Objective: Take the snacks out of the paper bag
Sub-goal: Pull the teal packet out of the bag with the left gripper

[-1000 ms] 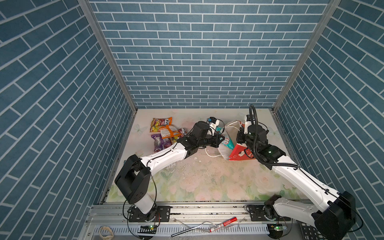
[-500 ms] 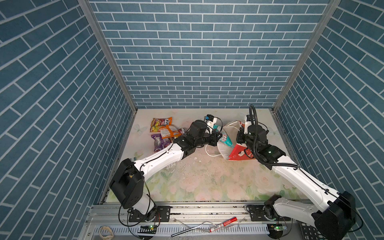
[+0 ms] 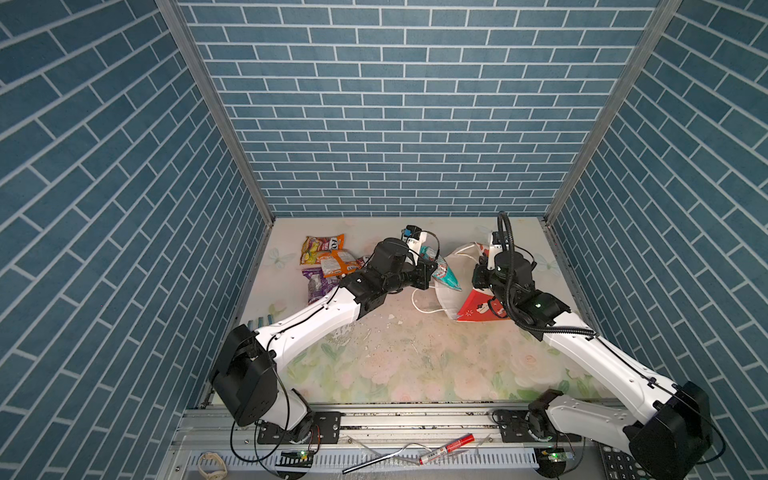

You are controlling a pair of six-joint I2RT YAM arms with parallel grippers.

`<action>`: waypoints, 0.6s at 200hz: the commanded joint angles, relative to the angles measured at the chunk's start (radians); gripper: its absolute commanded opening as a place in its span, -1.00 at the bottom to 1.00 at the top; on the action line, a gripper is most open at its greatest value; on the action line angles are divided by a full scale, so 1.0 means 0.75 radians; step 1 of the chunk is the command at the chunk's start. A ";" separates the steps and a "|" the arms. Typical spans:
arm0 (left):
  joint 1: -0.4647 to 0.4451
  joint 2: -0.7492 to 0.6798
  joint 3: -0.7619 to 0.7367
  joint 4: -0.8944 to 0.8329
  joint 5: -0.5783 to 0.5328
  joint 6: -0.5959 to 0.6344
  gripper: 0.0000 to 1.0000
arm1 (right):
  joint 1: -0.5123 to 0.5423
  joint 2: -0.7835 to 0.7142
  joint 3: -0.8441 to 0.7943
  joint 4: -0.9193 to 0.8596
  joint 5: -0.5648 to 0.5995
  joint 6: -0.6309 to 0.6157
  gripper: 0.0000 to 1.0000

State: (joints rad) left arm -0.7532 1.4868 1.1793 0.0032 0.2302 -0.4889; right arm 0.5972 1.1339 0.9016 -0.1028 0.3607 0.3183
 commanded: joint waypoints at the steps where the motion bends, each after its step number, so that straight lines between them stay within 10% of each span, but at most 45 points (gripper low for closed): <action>1: 0.014 -0.059 0.069 0.011 -0.054 0.045 -1.00 | 0.001 -0.028 -0.018 0.014 0.000 0.062 -1.00; 120: 0.082 -0.126 0.148 -0.180 -0.259 0.174 -1.00 | 0.002 -0.066 -0.055 0.010 0.021 0.063 -1.00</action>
State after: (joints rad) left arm -0.7120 1.4197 1.2308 -0.1009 0.0994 -0.4145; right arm 0.5972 1.1175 0.8799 -0.0895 0.3553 0.3183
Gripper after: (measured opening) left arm 0.047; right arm 0.052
